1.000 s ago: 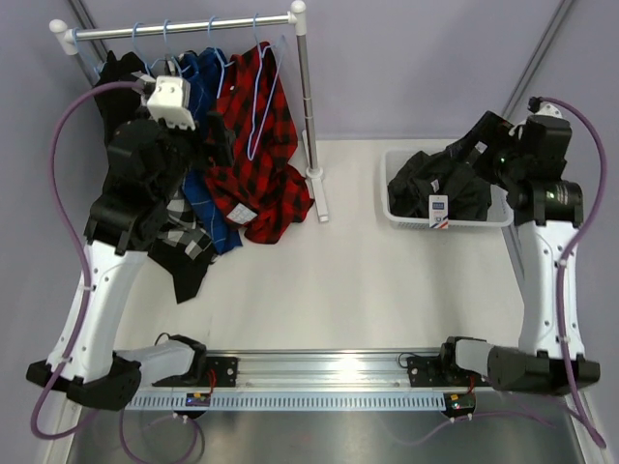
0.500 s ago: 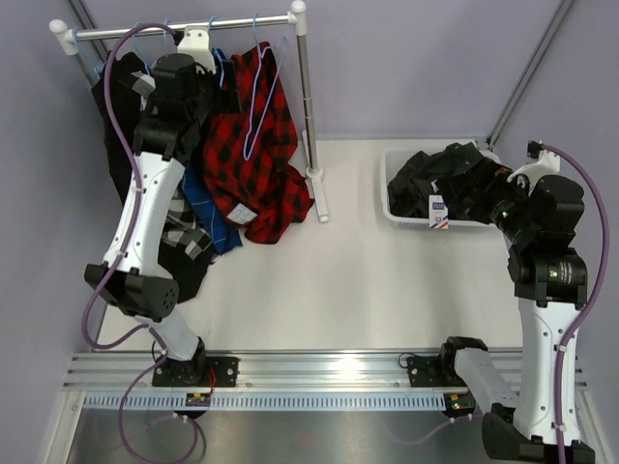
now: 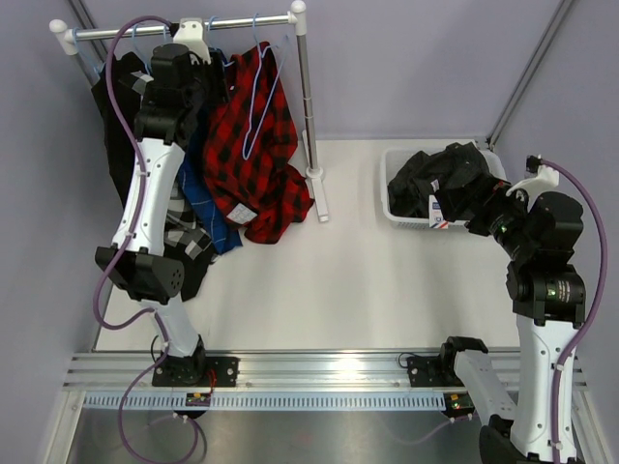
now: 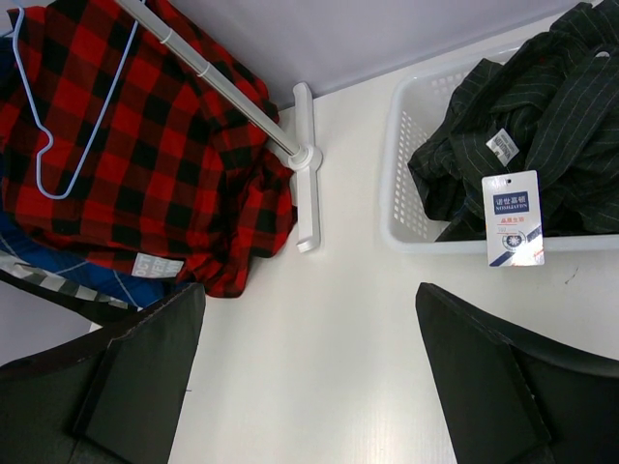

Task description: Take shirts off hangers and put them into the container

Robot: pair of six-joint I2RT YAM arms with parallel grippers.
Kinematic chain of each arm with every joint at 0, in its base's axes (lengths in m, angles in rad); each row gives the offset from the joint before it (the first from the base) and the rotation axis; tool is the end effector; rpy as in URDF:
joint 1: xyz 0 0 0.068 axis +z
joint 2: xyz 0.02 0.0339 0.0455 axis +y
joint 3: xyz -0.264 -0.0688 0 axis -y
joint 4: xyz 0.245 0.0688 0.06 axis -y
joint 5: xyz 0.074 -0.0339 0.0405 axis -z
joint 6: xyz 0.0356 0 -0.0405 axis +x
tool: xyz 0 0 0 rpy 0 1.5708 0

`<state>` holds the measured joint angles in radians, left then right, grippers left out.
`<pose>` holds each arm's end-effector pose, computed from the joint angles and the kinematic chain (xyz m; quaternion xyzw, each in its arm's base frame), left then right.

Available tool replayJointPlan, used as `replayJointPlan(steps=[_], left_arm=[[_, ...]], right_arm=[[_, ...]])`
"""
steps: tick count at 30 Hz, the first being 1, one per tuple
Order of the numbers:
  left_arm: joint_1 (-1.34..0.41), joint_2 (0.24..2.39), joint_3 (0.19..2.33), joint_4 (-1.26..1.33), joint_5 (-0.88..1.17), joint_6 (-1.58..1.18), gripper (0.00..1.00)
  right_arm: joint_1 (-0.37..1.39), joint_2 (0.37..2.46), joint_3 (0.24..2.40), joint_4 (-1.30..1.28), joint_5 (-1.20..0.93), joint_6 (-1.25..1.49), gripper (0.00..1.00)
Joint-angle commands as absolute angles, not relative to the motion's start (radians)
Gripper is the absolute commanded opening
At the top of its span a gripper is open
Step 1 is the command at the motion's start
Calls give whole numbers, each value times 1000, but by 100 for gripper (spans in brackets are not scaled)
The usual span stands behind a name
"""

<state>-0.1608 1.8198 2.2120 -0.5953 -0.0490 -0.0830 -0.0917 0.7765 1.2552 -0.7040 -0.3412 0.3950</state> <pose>0.3910 -0.0617 0.4963 0.0147 0.7749 -0.0580 0.6292 0.1269 0.0003 0.4406 0.0830 0.7735 0.2240 0.5870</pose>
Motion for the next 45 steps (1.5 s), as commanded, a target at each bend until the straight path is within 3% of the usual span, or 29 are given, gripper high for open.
replayJointPlan(steps=[1, 13, 18, 24, 36, 45], left_arm=[[-140, 1848, 2250, -560, -15, -77, 53], [-138, 1898, 2237, -560, 35, -58, 37], [-138, 1884, 2243, -545, 34, -43, 12], [-138, 1803, 2244, -506, 31, -14, 0], [-138, 1634, 2223, -494, 54, 8, 0], [-138, 1390, 1797, -508, -35, -83, 0]], right_arm=[[-89, 765, 1244, -696, -364, 368, 100], [-89, 769, 1221, -695, -361, 362, 99], [-89, 772, 1215, -693, -365, 364, 99], [-89, 778, 1212, -693, -371, 367, 99], [-89, 784, 1198, -687, -403, 371, 99], [-89, 792, 1198, -686, -414, 362, 99]])
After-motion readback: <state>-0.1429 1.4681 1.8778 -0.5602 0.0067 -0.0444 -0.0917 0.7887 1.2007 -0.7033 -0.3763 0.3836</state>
